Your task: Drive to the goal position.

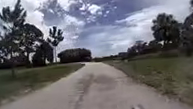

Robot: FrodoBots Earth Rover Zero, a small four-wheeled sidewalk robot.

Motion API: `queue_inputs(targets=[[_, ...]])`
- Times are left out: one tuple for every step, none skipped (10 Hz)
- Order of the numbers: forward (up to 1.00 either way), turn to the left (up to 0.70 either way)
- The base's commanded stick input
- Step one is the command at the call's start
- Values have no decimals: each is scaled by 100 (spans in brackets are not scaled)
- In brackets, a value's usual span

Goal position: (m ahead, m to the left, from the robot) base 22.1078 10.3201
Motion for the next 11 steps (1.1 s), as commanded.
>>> queue_inputs(targets=[[85,0],[85,0],[85,0],[85,0],[85,0],[85,0],[85,0],[85,0],[85,0],[85,0],[85,0]])
